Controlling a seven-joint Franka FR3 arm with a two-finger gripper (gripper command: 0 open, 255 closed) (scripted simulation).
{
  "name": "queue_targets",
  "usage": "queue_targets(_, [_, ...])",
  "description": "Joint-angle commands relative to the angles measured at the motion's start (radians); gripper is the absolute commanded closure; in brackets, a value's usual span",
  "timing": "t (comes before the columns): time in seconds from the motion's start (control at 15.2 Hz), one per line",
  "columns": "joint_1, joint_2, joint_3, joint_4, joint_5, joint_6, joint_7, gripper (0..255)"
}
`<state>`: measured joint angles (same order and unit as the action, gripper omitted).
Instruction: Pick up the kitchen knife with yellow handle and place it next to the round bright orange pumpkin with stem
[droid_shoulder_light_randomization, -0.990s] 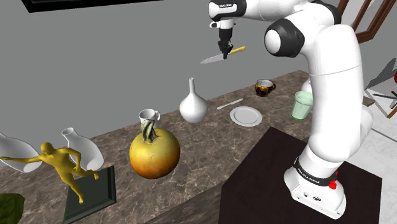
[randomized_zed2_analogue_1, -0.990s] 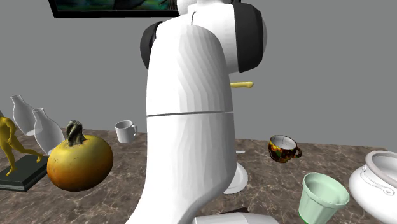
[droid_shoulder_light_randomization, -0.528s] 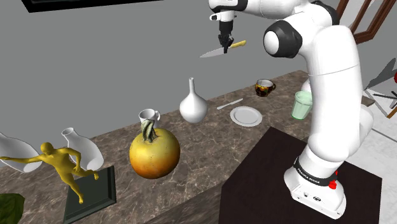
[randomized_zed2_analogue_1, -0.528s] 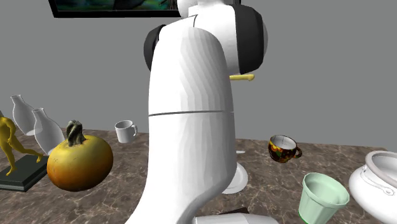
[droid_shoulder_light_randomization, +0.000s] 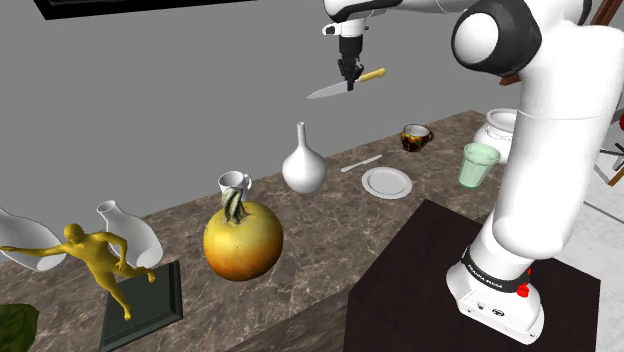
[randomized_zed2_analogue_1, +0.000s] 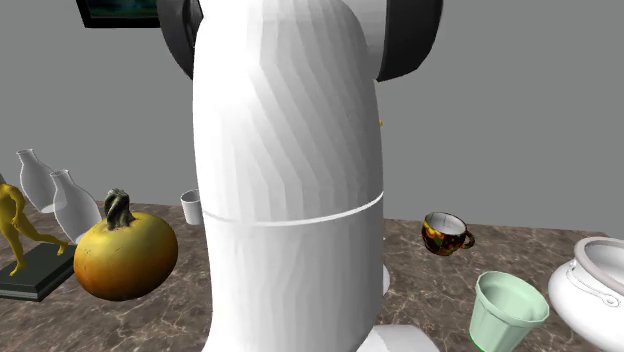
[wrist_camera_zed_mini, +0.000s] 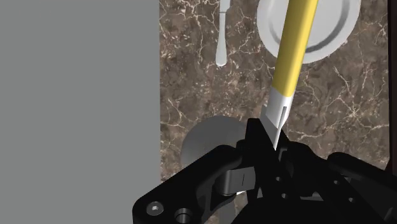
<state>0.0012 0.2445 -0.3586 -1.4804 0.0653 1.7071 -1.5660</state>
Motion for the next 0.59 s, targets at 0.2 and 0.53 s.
queue_targets(0.2, [0.083, -0.148, 0.036, -0.19, -0.055, 0.05, 0.119, 255])
queue_targets(0.53, [0.146, -0.274, 0.089, -0.338, -0.094, 0.076, 0.241, 255])
